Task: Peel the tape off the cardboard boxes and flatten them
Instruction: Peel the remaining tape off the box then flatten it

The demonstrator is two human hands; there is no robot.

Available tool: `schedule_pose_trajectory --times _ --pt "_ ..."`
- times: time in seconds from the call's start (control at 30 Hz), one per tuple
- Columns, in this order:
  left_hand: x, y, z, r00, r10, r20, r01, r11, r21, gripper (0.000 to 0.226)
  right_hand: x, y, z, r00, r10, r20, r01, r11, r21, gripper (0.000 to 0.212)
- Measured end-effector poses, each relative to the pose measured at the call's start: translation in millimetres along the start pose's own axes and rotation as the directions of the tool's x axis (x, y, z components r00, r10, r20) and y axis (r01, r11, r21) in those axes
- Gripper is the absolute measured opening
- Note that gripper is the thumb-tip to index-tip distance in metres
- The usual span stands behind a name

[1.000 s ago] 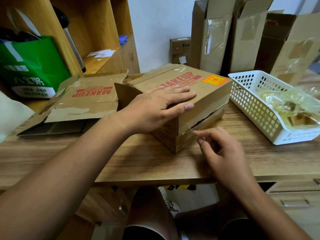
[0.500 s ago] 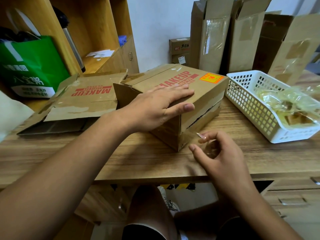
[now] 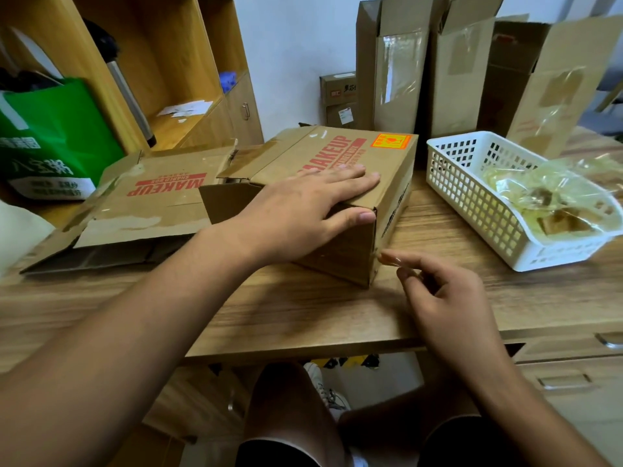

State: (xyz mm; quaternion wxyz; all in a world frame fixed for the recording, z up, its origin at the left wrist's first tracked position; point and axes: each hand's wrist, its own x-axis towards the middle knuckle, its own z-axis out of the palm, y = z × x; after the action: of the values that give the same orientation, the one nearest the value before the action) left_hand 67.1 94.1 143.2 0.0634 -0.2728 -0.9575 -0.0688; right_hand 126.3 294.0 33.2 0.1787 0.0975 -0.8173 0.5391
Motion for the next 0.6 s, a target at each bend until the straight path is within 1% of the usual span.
schedule_pose_trajectory --times 0.03,0.1,0.2,0.4,0.6 --pt "2 2 1 1.0 -0.012 -0.004 0.012 1.0 0.002 0.06 -5 -1 1 1.0 -0.017 -0.023 0.017 1.0 -0.006 0.044" --pt "6 6 3 0.999 -0.035 -0.007 0.035 0.999 0.009 0.06 -14 -3 5 0.994 -0.098 -0.052 0.096 0.994 -0.048 0.052" --pt "8 10 5 0.998 -0.052 -0.025 0.052 0.999 0.016 0.062 -24 -4 9 0.986 -0.158 -0.052 0.154 0.985 -0.077 0.055" --pt "8 14 5 0.997 -0.071 -0.032 0.072 0.997 0.028 0.061 -26 -7 15 0.966 -0.244 -0.084 0.228 0.96 -0.165 0.041" --pt "8 13 6 0.995 -0.086 -0.043 0.087 0.996 0.011 0.061 -31 -8 18 0.962 -0.265 -0.073 0.243 0.944 -0.223 0.031"
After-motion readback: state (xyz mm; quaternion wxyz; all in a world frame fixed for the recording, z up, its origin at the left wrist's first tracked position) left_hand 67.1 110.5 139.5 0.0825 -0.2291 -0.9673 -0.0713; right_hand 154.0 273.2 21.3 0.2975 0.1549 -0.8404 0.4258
